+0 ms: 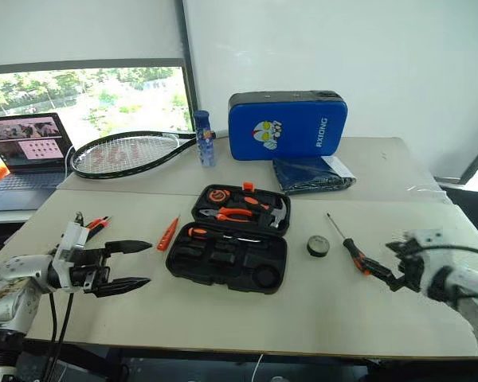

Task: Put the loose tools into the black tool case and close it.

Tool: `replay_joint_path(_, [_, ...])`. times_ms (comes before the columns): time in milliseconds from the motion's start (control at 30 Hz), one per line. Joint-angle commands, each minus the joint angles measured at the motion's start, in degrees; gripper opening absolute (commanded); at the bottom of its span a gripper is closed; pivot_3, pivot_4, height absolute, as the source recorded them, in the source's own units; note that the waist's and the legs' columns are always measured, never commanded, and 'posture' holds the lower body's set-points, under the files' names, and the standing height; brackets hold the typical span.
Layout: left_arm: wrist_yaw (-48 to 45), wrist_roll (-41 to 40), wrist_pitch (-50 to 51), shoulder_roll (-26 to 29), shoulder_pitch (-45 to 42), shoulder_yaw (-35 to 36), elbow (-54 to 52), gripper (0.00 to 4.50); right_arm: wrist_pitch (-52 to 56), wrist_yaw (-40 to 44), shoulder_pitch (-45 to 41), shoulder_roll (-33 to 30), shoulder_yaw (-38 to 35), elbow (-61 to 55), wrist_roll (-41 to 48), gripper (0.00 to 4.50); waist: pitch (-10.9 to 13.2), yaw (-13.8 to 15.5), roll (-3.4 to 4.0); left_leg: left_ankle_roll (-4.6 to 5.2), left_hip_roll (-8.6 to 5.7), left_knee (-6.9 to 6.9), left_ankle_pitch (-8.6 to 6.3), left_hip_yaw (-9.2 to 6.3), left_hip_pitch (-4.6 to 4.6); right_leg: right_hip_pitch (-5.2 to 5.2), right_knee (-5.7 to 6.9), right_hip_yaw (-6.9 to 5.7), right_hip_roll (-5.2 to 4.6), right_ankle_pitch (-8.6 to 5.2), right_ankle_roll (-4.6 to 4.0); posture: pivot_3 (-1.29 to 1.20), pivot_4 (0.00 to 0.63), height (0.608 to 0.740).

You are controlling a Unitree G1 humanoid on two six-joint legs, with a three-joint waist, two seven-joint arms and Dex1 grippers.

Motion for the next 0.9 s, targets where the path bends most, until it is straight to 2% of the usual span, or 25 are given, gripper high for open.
replay_joint_path(33, [1.2,-1.4,0.1,-0.3,0.9,0.6,-3.0,4.49,2.1,2.4,-11.2,0.3,5.7,8.9,-4.7,4.50,0.0,-0.2,0.03,0.01,-0.03,0.00,-0.01,0.03,-0.03,-0.07,0.00,0.02,-0.04,0.00,0.01,0.00,0.150,0.740])
replay_joint_path(133, [1.8,-1.7,0.3,-0.3,1.5,0.6,-3.7,4.49,1.6,5.3,-16.9,1.1,9.6,14.4,-7.6,4.50,0.0,-0.4,0.04,0.02,-0.06,0.07,-0.02,0.06,-0.23,-0.23,-0.01,0.04,-0.12,0.03,0.07,0.00,0.150,0.740])
replay_joint_path(233, [2.0,-1.9,0.1,-0.1,1.9,0.5,-3.8,4.50,1.6,6.5,-20.3,1.6,12.1,18.7,-10.3,3.83,0.0,-0.1,0.04,0.04,-0.05,0.07,-0.03,0.03,-0.26,-0.25,0.00,-0.02,-0.12,0.03,0.07,0.00,0.150,0.740])
replay_joint_path(267, [2.0,-1.9,0.0,0.0,1.9,0.6,-3.7,4.50,2.2,6.8,-21.2,1.8,12.5,19.9,-10.8,3.32,0.0,-0.1,0.04,0.04,-0.06,0.07,-0.03,0.02,-0.27,-0.25,0.00,-0.04,-0.12,0.03,0.07,0.00,0.150,0.740])
replay_joint_path(333, [1.9,-2.0,0.0,0.2,2.1,0.6,-3.9,4.50,2.3,8.0,-22.4,1.7,13.0,21.7,-11.8,2.78,0.0,-0.1,0.05,0.04,-0.06,0.09,-0.03,0.03,-0.29,-0.27,0.00,-0.03,-0.13,0.03,0.07,0.00,0.150,0.740])
replay_joint_path(500, [2.0,-2.0,-0.3,0.5,2.1,1.0,-3.8,4.50,3.5,11.0,-23.0,-0.1,12.3,23.0,-12.7,1.04,0.0,-0.2,0.06,0.04,-0.06,0.09,-0.03,0.03,-0.28,-0.28,0.03,-0.04,-0.14,0.04,0.07,0.00,0.150,0.740])
replay_joint_path(567, [2.2,-2.0,-0.3,0.5,2.2,1.1,-3.9,4.50,1.9,11.4,-22.9,-1.5,9.8,22.1,-12.1,0.99,0.0,-0.3,0.06,0.04,-0.06,0.09,-0.03,0.03,-0.28,-0.28,0.03,-0.04,-0.14,0.04,0.07,0.00,0.150,0.740])
replay_joint_path(667, [3.3,-2.6,0.2,0.2,2.7,2.0,-4.6,4.50,-5.7,15.4,-23.6,-2.9,3.8,18.2,-8.5,0.99,0.2,-0.3,0.29,0.04,-0.08,0.10,-0.03,0.06,-0.31,-0.33,0.05,0.00,-0.15,0.05,0.08,0.00,0.150,0.740])
replay_joint_path(733, [3.8,-3.0,0.5,0.2,3.7,2.7,-5.0,4.50,-9.9,19.8,-24.7,-3.8,2.5,15.5,-7.3,0.99,0.2,-0.5,0.34,0.04,-0.06,0.09,-0.03,0.08,-0.37,-0.44,0.09,0.03,-0.14,0.05,0.09,0.00,0.150,0.740])
replay_joint_path(800, [4.5,-3.4,0.9,0.0,4.6,3.2,-5.3,4.50,-10.3,24.0,-26.0,-3.9,4.5,11.4,-6.7,0.99,0.2,-0.8,0.35,0.04,-0.02,0.07,-0.03,0.12,-0.39,-0.56,0.15,0.08,-0.11,0.07,0.07,0.00,0.150,0.740])
replay_joint_path(900, [5.8,-3.7,1.2,-0.6,5.8,3.5,-5.6,4.50,-5.6,26.7,-29.1,-0.5,10.4,5.0,-6.1,0.99,0.2,-1.4,0.28,0.04,0.04,0.08,-0.03,0.13,-0.43,-0.71,0.34,0.10,-0.04,0.10,0.01,0.00,0.150,0.740])
